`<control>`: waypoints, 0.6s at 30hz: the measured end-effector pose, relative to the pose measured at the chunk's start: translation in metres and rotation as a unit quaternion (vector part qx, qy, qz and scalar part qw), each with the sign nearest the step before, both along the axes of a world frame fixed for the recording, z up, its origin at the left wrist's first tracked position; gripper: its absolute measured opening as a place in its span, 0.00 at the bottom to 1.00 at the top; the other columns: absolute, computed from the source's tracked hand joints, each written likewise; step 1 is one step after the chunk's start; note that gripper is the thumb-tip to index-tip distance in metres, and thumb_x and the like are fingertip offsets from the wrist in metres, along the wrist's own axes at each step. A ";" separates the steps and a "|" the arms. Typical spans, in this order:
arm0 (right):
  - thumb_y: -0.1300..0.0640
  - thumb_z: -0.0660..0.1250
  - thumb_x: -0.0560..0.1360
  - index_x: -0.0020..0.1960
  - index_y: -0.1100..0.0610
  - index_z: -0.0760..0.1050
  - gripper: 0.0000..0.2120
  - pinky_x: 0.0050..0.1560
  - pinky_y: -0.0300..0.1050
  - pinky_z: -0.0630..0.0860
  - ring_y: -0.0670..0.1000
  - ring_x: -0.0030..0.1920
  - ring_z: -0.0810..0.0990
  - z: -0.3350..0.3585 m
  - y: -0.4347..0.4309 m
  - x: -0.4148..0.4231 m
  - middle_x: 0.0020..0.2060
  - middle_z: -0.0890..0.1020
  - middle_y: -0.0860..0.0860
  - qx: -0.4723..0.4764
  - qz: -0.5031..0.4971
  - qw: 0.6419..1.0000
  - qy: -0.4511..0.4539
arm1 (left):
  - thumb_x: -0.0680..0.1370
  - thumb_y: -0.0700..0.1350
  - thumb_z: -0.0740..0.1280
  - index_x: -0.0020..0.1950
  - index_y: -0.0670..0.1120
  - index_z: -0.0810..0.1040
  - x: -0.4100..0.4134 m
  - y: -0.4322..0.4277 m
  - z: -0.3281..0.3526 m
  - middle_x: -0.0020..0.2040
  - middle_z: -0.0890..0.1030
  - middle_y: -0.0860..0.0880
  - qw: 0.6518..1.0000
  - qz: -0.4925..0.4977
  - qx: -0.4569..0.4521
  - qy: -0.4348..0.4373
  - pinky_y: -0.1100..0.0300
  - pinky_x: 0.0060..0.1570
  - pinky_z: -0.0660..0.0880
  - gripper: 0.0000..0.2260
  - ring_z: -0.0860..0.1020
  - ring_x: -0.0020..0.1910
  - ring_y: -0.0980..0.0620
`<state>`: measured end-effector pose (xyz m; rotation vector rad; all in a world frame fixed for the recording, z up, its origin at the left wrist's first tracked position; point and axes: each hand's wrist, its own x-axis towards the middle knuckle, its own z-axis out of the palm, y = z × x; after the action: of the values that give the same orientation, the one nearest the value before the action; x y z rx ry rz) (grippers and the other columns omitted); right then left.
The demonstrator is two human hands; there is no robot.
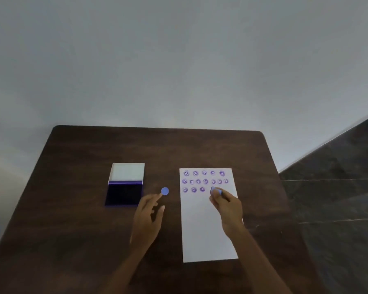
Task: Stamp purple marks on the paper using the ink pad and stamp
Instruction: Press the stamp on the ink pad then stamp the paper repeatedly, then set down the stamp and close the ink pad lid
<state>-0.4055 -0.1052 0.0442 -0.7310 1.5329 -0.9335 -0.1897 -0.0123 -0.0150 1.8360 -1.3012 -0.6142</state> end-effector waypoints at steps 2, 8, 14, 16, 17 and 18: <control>0.56 0.71 0.73 0.46 0.55 0.84 0.04 0.57 0.51 0.79 0.54 0.51 0.84 0.002 0.003 -0.001 0.49 0.85 0.54 0.046 -0.022 0.995 -0.082 | 0.79 0.43 0.69 0.66 0.49 0.77 0.000 -0.009 0.001 0.61 0.73 0.56 1.000 0.008 0.015 0.012 0.58 0.52 0.80 0.15 0.76 0.54 0.60; 0.61 0.68 0.75 0.55 0.58 0.78 0.08 0.59 0.52 0.77 0.56 0.53 0.81 0.005 0.007 0.002 0.53 0.82 0.57 0.109 -0.032 0.977 -0.183 | 0.78 0.44 0.71 0.74 0.50 0.71 0.000 -0.026 -0.006 0.67 0.70 0.52 0.996 0.021 0.085 0.031 0.71 0.49 0.72 0.24 0.76 0.54 0.58; 0.52 0.72 0.71 0.53 0.56 0.80 0.12 0.55 0.51 0.80 0.54 0.51 0.83 -0.011 0.003 0.022 0.52 0.84 0.52 0.063 0.063 0.996 0.013 | 0.78 0.44 0.71 0.75 0.49 0.69 0.002 -0.034 -0.011 0.68 0.70 0.51 0.992 0.031 0.123 0.022 0.66 0.52 0.73 0.26 0.75 0.54 0.58; 0.48 0.72 0.71 0.52 0.52 0.79 0.12 0.52 0.48 0.81 0.49 0.47 0.83 -0.013 0.001 0.040 0.48 0.84 0.48 -0.001 0.134 0.979 0.151 | 0.78 0.45 0.72 0.74 0.48 0.70 0.003 -0.036 -0.010 0.68 0.70 0.51 0.991 0.029 0.128 0.010 0.67 0.53 0.72 0.26 0.75 0.53 0.58; 0.48 0.72 0.72 0.52 0.52 0.79 0.11 0.50 0.44 0.81 0.47 0.44 0.83 -0.013 -0.001 0.050 0.45 0.84 0.47 -0.040 0.172 0.963 0.203 | 0.78 0.45 0.72 0.74 0.48 0.71 0.004 -0.037 -0.010 0.68 0.70 0.50 0.991 0.026 0.128 0.005 0.67 0.52 0.72 0.25 0.75 0.53 0.58; 0.50 0.71 0.73 0.51 0.52 0.79 0.10 0.48 0.38 0.79 0.45 0.42 0.82 -0.014 -0.004 0.059 0.44 0.84 0.46 -0.079 0.204 0.946 0.240 | 0.78 0.45 0.72 0.73 0.47 0.72 0.003 -0.039 -0.010 0.68 0.70 0.50 0.991 0.026 0.130 0.007 0.68 0.53 0.71 0.24 0.75 0.53 0.58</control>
<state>-0.3464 -0.1088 0.0302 -1.4116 1.6379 -0.5897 -0.1869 -0.0512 -0.0246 2.0651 -1.2055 -0.7981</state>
